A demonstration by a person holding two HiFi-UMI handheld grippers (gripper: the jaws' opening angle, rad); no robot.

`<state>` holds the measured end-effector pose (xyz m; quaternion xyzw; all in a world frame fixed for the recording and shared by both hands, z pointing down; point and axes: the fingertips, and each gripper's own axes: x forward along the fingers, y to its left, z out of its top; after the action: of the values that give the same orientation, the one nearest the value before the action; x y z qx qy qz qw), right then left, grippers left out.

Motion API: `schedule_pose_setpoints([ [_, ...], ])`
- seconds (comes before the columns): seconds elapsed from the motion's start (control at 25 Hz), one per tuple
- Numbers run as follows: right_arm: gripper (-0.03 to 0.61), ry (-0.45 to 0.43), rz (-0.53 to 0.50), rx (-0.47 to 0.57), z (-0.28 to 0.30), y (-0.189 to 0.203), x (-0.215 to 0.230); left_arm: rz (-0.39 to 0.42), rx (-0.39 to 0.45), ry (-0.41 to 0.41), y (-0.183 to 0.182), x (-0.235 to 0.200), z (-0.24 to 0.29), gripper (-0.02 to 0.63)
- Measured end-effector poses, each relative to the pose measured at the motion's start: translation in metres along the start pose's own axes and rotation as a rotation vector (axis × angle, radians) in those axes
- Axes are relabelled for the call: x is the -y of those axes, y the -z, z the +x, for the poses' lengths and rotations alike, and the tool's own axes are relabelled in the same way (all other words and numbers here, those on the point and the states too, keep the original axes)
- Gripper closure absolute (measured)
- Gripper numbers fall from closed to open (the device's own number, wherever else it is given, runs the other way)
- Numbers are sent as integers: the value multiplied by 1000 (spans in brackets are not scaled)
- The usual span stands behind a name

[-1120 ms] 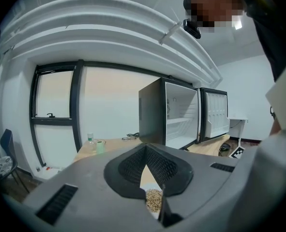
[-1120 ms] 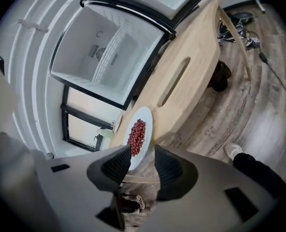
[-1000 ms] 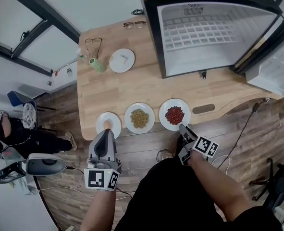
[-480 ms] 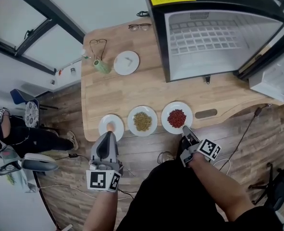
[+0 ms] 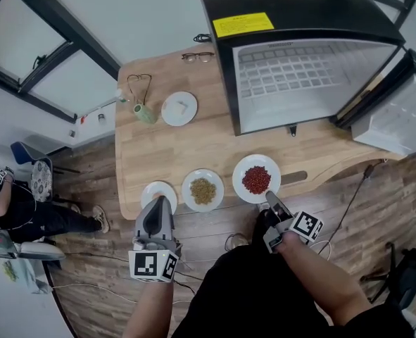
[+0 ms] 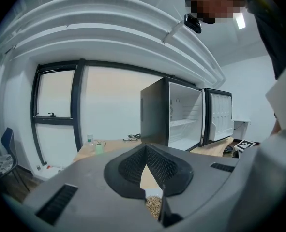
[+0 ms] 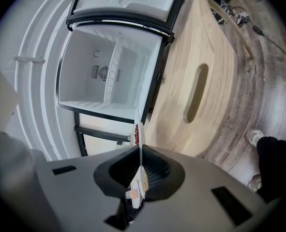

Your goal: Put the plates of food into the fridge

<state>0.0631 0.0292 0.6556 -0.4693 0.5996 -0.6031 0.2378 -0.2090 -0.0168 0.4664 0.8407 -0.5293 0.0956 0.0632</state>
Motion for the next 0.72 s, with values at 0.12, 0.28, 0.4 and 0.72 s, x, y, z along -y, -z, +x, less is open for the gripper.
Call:
schedule_pose_setpoints([
  [0.12,545,-6,-26,-1,-3,-9,-12,-6,11,-3,-4,0,5,611],
  [0.28,545,-15,-44,16,-11,-21,-27,-8,36,0,-11,0,8,611],
  [0.4,545,-29,-41,38,-12,-34,-41,-10,71,-10,-24,-3,16,611],
  [0.72,545,-100,-98,90,-15,-83,-94,20,123,14,-61,9,36,611],
])
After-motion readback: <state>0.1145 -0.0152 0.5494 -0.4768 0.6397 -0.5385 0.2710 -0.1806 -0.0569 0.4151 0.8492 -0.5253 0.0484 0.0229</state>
